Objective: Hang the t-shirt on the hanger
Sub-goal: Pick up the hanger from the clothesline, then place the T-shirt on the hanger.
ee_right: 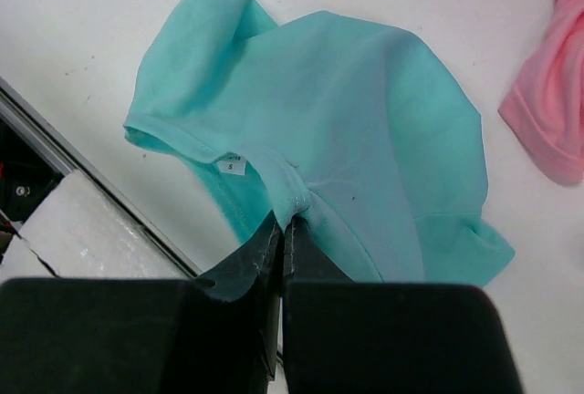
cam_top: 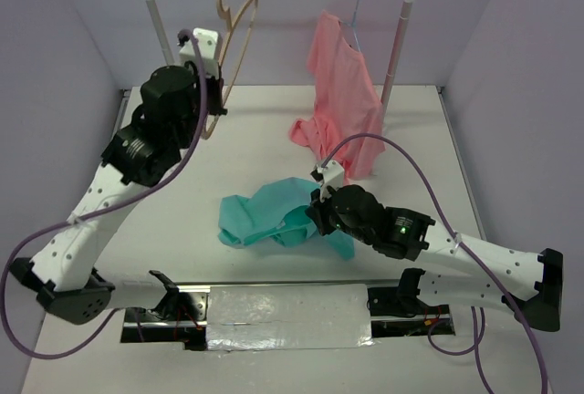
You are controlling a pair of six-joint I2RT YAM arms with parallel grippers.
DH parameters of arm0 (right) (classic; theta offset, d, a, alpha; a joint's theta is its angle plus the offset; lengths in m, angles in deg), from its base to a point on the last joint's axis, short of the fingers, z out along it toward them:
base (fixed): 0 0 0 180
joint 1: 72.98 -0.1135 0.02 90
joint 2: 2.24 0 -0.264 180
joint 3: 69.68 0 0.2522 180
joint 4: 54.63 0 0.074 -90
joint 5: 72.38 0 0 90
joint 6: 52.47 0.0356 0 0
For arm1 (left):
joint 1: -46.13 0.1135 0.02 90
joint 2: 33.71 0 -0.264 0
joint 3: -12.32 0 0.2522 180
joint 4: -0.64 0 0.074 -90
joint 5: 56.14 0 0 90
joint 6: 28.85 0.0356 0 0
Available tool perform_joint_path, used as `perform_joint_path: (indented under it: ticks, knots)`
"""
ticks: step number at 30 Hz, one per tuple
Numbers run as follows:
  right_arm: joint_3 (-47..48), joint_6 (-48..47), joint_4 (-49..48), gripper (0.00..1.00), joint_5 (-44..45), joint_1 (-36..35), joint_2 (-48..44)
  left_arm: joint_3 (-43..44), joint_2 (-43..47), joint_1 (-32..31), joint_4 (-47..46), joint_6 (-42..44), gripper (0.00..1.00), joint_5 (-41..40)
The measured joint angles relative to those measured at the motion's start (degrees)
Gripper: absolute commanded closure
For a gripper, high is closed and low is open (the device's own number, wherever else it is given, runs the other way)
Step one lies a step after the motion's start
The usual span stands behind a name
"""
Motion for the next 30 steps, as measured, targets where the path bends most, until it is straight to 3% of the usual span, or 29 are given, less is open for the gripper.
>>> perform_joint_path:
  ticks: [4,9,14,21,30]
  knots:
    - [0.0,0.3,0.1,1.00,0.5,1.0,0.4,-7.5,9.7,-2.9,5.1,-2.4,1.00,5.0]
    - [3.2,1.2,2.1,1.00,-0.4,7.2,3.2,-18.7,20.9,-8.6,10.8,-4.9,1.00,12.5]
    - [7.6,2.2,4.2,1.00,-0.2,10.9,7.2,-27.7,30.6,-10.2,16.7,-7.5,1.00,17.5]
    - [12.6,3.3,8.1,1.00,-0.7,17.7,11.0,-28.7,39.2,-10.3,24.9,-8.2,1.00,21.5]
    - [17.0,3.6,9.6,1.00,-0.7,19.5,14.3,-27.0,44.0,-10.3,29.5,-8.7,1.00,34.0]
